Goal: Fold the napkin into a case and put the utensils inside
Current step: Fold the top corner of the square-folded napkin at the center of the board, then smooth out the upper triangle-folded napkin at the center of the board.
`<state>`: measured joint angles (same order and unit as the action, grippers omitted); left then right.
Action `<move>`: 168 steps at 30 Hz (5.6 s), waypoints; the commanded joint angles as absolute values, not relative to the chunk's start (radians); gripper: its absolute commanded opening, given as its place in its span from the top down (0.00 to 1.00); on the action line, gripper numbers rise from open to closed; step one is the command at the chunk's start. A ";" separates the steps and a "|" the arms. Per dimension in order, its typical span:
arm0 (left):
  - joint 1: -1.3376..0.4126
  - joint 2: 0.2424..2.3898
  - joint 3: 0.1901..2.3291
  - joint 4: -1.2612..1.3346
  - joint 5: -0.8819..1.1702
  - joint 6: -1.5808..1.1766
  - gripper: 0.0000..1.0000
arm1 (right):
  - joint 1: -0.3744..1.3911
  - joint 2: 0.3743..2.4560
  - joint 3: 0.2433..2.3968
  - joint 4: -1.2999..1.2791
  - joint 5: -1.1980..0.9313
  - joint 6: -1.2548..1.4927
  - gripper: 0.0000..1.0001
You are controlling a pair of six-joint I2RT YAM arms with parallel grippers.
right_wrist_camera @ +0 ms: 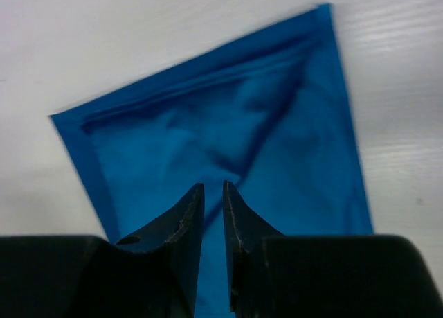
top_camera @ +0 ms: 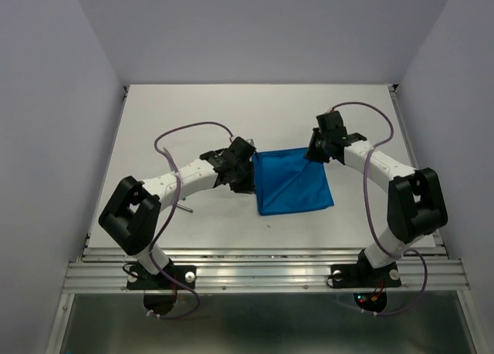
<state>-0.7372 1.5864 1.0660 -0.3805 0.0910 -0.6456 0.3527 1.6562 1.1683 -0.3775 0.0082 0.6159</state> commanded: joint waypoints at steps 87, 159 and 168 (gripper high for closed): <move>-0.834 1.792 1.123 -0.235 0.141 -0.627 0.78 | 0.265 2.051 1.480 -0.419 0.126 0.462 0.87; -0.804 1.759 1.077 -0.219 0.324 -0.525 0.78 | 0.222 2.075 1.543 -0.403 0.136 0.489 0.89; -0.805 1.744 1.058 -0.219 0.325 -0.514 0.78 | 0.222 2.109 1.588 -0.416 0.160 0.472 0.89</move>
<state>-0.8009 1.7699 1.0721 -0.2260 0.3111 -0.5385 0.2234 2.1010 1.5410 -0.4122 0.1310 0.4858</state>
